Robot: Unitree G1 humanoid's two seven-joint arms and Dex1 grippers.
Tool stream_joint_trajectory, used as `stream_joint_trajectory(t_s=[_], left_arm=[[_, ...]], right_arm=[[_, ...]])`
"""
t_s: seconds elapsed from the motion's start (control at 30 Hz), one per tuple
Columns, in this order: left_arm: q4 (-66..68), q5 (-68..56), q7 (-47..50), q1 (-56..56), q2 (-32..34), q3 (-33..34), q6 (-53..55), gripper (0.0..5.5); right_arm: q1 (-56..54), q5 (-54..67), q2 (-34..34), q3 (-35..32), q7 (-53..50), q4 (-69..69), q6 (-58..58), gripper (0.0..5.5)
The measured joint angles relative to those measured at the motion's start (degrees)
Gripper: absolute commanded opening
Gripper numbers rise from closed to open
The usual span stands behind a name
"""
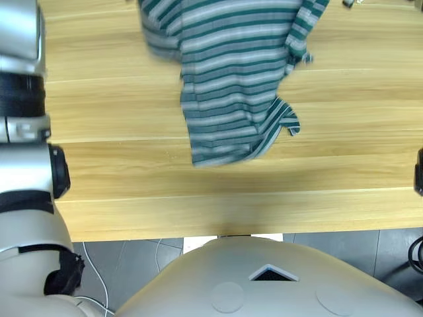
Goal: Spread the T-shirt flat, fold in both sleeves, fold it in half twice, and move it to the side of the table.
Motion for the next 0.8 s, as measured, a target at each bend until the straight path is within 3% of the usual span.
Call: stream_joint_trajectory(t_s=[0.13, 0.23, 0.37, 0.57, 0.7, 0.8], left_arm=[[23.94, 13.15, 18.23, -18.54, -5.97, -8.45, -10.05, 0.02], [38.81, 22.12, 28.12, -30.23, -6.61, -12.34, -17.93, 0.02], [49.21, 29.39, 32.20, -34.54, -5.98, -15.27, -25.56, 0.02], [50.00, 34.41, 24.41, -24.84, -6.13, -19.38, -36.93, 0.02], [34.93, 32.51, 8.45, -3.21, -1.32, -22.11, -49.37, 0.02], [22.07, 28.08, 1.07, 9.37, 2.12, -21.70, -50.54, 0.02]], right_arm=[[-15.16, -17.32, 1.12, 8.85, -24.20, 16.11, -9.17, 0.00], [-25.09, -27.61, 1.27, 13.04, -38.33, 26.65, -16.89, 0.00], [-29.55, -33.50, 1.30, 14.69, -44.65, 35.14, -24.20, 0.00], [-19.57, -34.70, 2.11, 15.03, -36.81, 36.96, -35.58, 0.00], [0.22, -27.92, 3.42, 14.89, -17.88, 31.12, -46.12, 0.00], [12.57, -15.37, 2.74, 13.13, -1.86, 18.96, -42.89, 0.00]])
